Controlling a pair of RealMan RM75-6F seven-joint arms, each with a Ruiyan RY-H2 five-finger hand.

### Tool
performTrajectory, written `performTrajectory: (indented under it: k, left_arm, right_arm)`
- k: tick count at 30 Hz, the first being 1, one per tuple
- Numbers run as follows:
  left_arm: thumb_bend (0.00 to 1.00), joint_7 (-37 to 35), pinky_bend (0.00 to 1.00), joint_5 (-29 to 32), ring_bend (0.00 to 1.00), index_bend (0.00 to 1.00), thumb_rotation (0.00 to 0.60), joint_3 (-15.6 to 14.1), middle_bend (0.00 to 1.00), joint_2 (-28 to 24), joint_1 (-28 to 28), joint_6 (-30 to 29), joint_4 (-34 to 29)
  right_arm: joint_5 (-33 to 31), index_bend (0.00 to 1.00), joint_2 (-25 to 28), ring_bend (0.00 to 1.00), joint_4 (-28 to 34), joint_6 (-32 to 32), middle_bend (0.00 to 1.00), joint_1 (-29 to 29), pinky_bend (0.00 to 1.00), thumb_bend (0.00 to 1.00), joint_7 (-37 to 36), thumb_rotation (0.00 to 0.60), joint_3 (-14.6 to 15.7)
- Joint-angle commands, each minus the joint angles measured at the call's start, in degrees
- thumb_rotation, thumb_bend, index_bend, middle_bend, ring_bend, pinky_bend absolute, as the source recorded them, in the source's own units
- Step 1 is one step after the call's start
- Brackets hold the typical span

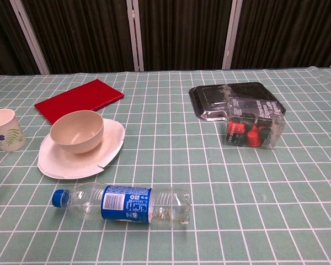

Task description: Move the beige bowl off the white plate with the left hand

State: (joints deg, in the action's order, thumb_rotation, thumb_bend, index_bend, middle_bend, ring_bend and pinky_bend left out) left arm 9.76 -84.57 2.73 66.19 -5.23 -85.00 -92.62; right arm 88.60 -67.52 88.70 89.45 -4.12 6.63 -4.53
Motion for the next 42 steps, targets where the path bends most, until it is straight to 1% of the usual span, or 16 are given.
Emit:
performTrajectory:
  k: [1,7,10,13,16,18,21,26,29,36,42]
  left_arm:
    - [0.21,0.18,0.00,0.52,0.00,0.00,0.600,-0.41,0.00,-0.57,-0.23,0.76,-0.59]
    - [0.21,0.09,0.00,0.42,0.00,0.00,0.600,-0.48,0.00,-0.31,-0.50,1.21,-0.56]
    - [0.21,0.48,0.00,0.09,0.00,0.03,0.600,-0.04,0.00,0.39,-1.09,1.30,-0.32]
    - [0.21,0.71,0.00,0.34,0.00,0.13,0.600,0.57,0.00,0.79,-2.11,2.38,-0.30]
    - [0.21,1.59,0.00,0.71,0.00,0.21,0.600,2.00,0.00,1.31,-4.55,4.73,-1.05]
    - [0.21,2.80,0.00,0.56,0.00,0.28,0.600,2.75,0.00,1.87,-6.51,6.68,-1.38]
    - [0.21,5.06,0.00,0.76,0.00,0.33,0.600,3.73,0.00,3.50,-9.44,9.70,-1.36]
    - [0.21,8.79,0.00,3.74,0.00,0.39,0.600,5.31,0.00,8.55,-14.46,15.99,0.96]
    - [0.23,10.78,0.00,5.21,0.00,0.42,0.600,5.90,0.00,12.21,-17.14,18.87,3.52]
    - [0.24,13.49,0.00,7.78,0.00,0.48,0.600,6.16,0.00,19.50,-21.46,23.37,9.87]
    - [0.25,14.64,0.00,9.27,0.00,0.52,0.600,6.68,0.00,23.79,-24.33,25.94,14.00]
  right_arm:
    - [-0.10,0.07,0.17,0.00,0.24,-0.28,0.00,-0.04,0.00,0.02,0.16,0.600,0.15]
    - [-0.18,0.07,0.67,0.00,0.58,-1.13,0.00,-0.14,0.00,0.01,0.23,0.600,0.49]
    - [0.12,0.07,0.82,0.00,0.93,-0.86,0.00,-0.13,0.00,0.02,-0.17,0.600,0.44]
    - [0.26,0.07,0.88,0.00,1.03,-0.69,0.00,-0.09,0.00,0.02,-0.19,0.600,0.45]
    - [0.11,0.07,0.90,0.00,1.07,-0.59,0.00,-0.08,0.00,0.02,-0.30,0.600,0.26]
    - [-0.09,0.07,0.84,0.00,0.95,-0.63,0.00,-0.13,0.00,0.02,-0.66,0.600,0.09]
    - [-0.26,0.07,0.80,0.00,0.76,-0.95,0.00,-0.28,0.00,0.02,-1.11,0.600,0.02]
    - [-0.01,0.07,0.62,0.00,0.18,-1.09,0.00,-0.28,0.00,0.02,-1.34,0.600,0.27]
    - [0.14,0.08,0.79,0.00,0.15,-0.86,0.00,-0.21,0.00,0.02,-2.07,0.600,0.24]
    - [0.12,0.08,1.06,0.00,0.01,-0.57,0.00,-0.16,0.00,0.03,-3.60,0.600,0.02]
    - [-0.08,0.08,1.09,0.00,-0.17,-0.95,0.00,-0.29,0.00,0.03,-4.42,0.600,-0.02]
